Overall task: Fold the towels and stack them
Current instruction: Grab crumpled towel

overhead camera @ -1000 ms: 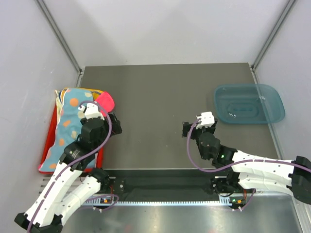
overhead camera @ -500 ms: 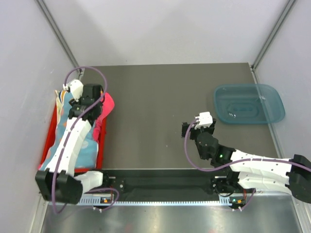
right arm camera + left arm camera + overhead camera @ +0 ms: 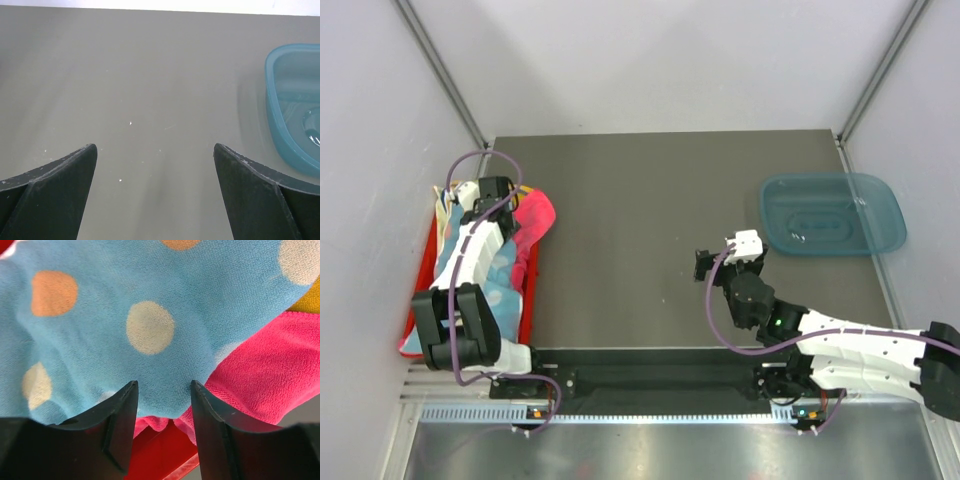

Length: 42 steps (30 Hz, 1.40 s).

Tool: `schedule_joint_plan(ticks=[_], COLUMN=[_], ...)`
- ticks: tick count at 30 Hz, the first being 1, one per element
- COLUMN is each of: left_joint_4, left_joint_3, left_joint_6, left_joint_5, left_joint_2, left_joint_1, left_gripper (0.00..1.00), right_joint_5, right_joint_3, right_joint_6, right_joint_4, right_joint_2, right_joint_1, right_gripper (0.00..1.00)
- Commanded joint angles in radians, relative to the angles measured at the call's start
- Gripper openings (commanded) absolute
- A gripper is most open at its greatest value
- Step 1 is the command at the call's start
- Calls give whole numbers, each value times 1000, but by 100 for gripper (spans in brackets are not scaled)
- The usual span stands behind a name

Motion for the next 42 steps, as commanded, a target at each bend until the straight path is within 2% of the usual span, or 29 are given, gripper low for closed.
schedule_joint_plan(ticks=[1, 6, 7, 8, 13, 17, 18, 22, 23, 29, 36, 39, 42], left_joint_4=[93, 133, 139, 144, 170, 136, 135, 132, 111, 18, -28, -31, -43], left_joint_3=[-14, -41, -46, -57, -77, -58, -58, -51, -35, 72, 124, 127, 133], left_joint_6=[16, 17, 17, 17, 30, 16, 14, 16, 17, 62, 116, 129, 139], left_joint_5=[56, 105, 113, 122, 135, 95, 89, 90, 84, 141, 233, 280, 289], left_joint_2=[11, 1, -6, -9, -30, -13, -16, -30, -35, -96, -242, -294, -337], left_joint_1=[23, 26, 24, 26, 26, 26, 24, 24, 26, 21, -11, -34, -103], left_gripper=[51, 54, 63, 64, 65, 44, 30, 9, 0, 0, 0, 0, 0], right_joint_5=[16, 15, 15, 13, 13, 13, 12, 12, 12, 10, 7, 6, 7], right_joint_3=[17, 17, 17, 17, 20, 25, 25, 26, 26, 32, 43, 40, 32], right_joint_6=[3, 3, 3, 2, 0, -3, -1, -1, -1, -3, -9, -6, -3], right_joint_4=[41, 43, 43, 44, 44, 41, 40, 41, 41, 40, 34, 37, 40], right_joint_2=[7, 6, 6, 7, 14, 21, 21, 23, 24, 32, 49, 46, 35], right_joint_1=[7, 7, 7, 7, 9, 9, 9, 7, 7, 9, 7, 7, 7], right_gripper=[100, 100, 100, 100, 100, 99, 100, 100, 100, 100, 100, 100, 100])
